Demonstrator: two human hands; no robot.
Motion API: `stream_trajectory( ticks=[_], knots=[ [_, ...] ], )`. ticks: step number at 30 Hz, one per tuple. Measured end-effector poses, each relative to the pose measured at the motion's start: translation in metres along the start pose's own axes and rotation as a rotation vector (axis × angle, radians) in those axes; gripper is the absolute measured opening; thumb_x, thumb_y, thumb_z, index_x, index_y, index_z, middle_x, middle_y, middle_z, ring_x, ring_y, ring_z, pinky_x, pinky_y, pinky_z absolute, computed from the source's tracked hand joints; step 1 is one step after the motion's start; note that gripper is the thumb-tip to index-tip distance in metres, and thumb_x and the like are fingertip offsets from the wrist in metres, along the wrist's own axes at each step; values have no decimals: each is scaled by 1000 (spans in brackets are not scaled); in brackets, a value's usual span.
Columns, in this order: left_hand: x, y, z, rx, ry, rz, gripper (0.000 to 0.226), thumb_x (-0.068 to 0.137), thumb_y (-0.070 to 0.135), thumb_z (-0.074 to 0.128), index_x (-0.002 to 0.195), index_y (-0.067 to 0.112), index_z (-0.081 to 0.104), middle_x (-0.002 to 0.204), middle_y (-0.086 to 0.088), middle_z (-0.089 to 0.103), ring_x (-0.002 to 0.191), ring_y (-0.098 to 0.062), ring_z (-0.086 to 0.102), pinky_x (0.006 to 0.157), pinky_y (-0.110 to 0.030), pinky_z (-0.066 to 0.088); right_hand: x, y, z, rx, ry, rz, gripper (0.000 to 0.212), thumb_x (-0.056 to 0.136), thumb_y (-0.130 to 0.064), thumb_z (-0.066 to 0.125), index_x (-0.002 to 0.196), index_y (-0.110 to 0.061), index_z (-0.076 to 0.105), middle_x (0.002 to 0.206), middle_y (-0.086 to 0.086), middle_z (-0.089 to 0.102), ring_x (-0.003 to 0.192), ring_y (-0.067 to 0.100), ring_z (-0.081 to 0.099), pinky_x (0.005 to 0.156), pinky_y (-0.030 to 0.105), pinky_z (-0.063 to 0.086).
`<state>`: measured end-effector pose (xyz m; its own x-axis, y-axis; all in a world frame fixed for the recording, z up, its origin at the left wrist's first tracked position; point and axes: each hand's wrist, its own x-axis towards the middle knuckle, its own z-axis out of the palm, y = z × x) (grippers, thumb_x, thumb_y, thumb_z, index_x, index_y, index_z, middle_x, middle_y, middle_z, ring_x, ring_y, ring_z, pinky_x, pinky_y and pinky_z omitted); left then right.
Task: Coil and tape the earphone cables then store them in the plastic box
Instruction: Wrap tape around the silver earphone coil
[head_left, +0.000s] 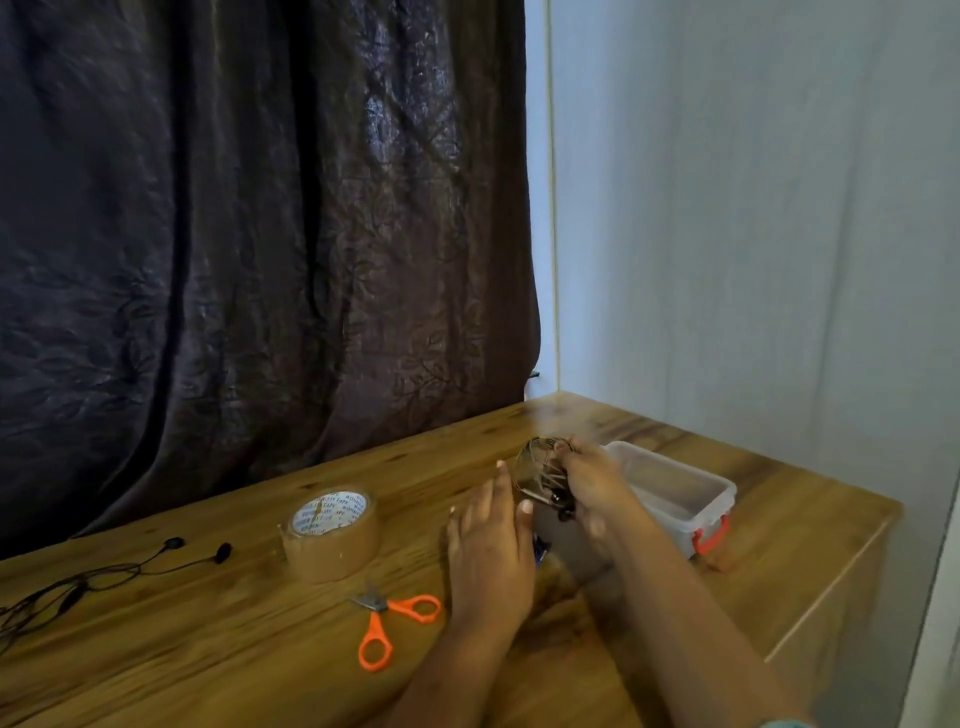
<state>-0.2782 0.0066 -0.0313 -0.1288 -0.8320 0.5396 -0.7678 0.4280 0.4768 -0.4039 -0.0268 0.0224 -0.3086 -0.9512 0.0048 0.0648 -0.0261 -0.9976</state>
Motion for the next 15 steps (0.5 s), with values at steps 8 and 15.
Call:
stream_trajectory(
  ticks=[8,15],
  knots=[
    [10,47,9,-139,-56,155,52,99,48,21,149,35,19,153,9,31,142,-7,22,116,-36,10,12,-25,-64,-152,153,-22,27,100,-11,30,97,-8,57,74,13,58,48,21,49,38,18,29],
    [20,90,38,22,-227,182,44,100,42,28,139,30,44,143,9,45,136,-13,32,114,-41,21,19,-24,-96,-933,213,-164,29,95,-6,42,117,-3,61,118,17,63,110,33,58,90,34,47]
  ],
)
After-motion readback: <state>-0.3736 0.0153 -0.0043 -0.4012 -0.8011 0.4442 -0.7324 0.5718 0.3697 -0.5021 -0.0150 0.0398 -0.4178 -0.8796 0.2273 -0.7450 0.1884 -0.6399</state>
